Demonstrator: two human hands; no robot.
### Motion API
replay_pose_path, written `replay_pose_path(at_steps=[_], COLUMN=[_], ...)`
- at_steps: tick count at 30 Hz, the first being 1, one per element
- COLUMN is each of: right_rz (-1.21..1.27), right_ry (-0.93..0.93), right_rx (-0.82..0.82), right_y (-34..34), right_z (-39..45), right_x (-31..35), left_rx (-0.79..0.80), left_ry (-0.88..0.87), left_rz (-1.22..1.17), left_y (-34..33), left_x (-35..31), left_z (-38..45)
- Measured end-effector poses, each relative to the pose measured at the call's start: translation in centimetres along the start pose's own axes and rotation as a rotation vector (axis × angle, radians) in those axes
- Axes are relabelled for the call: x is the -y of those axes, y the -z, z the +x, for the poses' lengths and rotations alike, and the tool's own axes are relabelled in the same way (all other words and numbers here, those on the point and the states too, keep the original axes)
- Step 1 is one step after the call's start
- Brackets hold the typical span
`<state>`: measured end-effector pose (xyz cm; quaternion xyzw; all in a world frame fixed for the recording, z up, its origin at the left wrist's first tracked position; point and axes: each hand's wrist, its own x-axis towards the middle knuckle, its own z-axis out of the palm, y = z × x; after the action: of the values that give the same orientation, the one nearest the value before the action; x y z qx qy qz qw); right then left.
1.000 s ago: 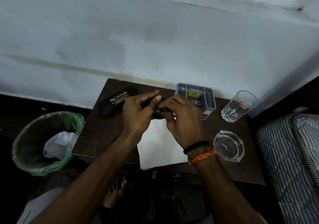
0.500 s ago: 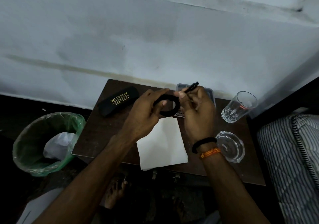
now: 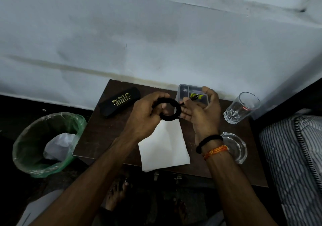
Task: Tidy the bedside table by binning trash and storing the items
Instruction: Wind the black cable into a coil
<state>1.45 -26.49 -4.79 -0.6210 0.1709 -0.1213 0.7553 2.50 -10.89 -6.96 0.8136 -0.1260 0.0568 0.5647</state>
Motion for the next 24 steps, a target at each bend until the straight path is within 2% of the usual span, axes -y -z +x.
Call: replay_pose_path(at_steps=[6, 9, 12, 14, 17, 22, 24], right_rz=[-0.365, -0.638, -0.781, -0.752, -0.568, -0.239, -0.218], right_ry=[0.148, 0.36, 0.528, 0.487, 0.298, 0.056, -0.001], right_rx=[0.088, 0.125, 0.111, 0.131, 0.219, 0.264, 0.316], right_y=[0.8, 1.2, 1.2, 1.3, 1.2, 0.6, 0.8], right_z=[0.2, 0.5, 0.6, 0.8, 0.9, 0.2, 0.1], right_x=[-0.7, -1.1, -1.4, -1.4, -1.5, -1.2, -0.9], left_rx=[-0.02, -0.038, -0.054, -0.061, -0.066, -0.101, -0.123], left_ry=[0.098, 0.139, 0.19, 0.226, 0.243, 0.25, 0.245], left_rz=[-0.155, -0.257, -0.381, -0.456, -0.51, -0.484, -0.426], left_y=[-0.1, -0.2, -0.3, -0.3, -0.2, -0.2, 0.0], left_x=[0.3, 0.2, -0.1, -0.2, -0.4, -0.8, -0.7], left_z=[0.3, 0.4, 0.3, 0.3, 0.2, 0.1, 0.3])
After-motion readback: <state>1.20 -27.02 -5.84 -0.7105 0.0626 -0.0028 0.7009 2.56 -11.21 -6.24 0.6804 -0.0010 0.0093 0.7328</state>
